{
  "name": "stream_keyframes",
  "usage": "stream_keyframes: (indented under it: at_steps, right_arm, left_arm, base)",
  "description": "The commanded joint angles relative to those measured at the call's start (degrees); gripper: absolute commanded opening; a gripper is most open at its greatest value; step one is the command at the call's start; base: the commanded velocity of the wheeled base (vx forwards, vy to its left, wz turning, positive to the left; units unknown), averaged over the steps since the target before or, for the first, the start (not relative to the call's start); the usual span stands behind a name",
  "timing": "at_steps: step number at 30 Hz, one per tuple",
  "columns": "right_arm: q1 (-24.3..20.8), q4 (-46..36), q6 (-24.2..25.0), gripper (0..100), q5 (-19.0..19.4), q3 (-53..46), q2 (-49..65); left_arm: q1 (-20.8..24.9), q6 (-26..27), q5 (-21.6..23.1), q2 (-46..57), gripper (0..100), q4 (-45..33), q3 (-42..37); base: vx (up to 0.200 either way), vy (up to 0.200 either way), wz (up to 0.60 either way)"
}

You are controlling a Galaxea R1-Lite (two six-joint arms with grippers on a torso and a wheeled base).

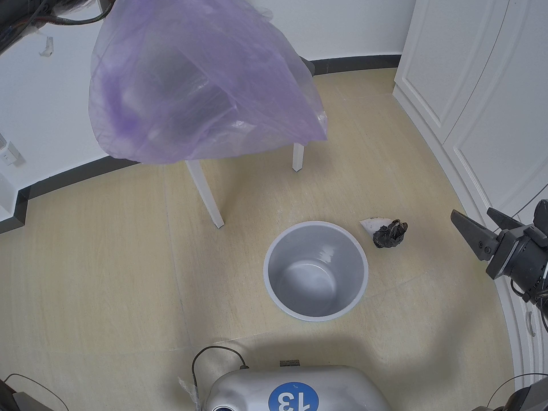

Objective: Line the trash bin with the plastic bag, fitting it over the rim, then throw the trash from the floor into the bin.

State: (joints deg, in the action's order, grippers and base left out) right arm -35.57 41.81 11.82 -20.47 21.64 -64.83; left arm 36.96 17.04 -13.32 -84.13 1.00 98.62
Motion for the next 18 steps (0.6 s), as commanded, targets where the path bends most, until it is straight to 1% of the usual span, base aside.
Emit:
stream_keyframes:
  at_steps: [1,11,16,18]
  right_arm:
    - [0.24,-0.07,-0.22,100,-0.01,0.42,1.81]
    - [1.21,-0.59,-0.75,100,-0.1,0.95,3.83]
    - [3.58,-0.68,-1.54,100,-0.01,1.21,3.75]
    - [4.02,-0.77,-1.63,100,-0.01,1.39,3.66]
  left_arm:
    - [2.59,0.98,-0.39,0.1,0,-0.03,-0.36]
    - [6.98,1.24,-0.91,-0.95,0,0.41,-0.54]
    - [9.36,4.05,-0.91,-1.65,0,0.58,-0.45]
    - [10.5,4.23,-0.91,-1.74,0,0.49,-0.45]
  base:
    - [0.0,0.0,0.0]
    - [0.0,0.0,0.0]
    - [0.0,0.0,0.0]
    - [0.0,0.0,0.0]
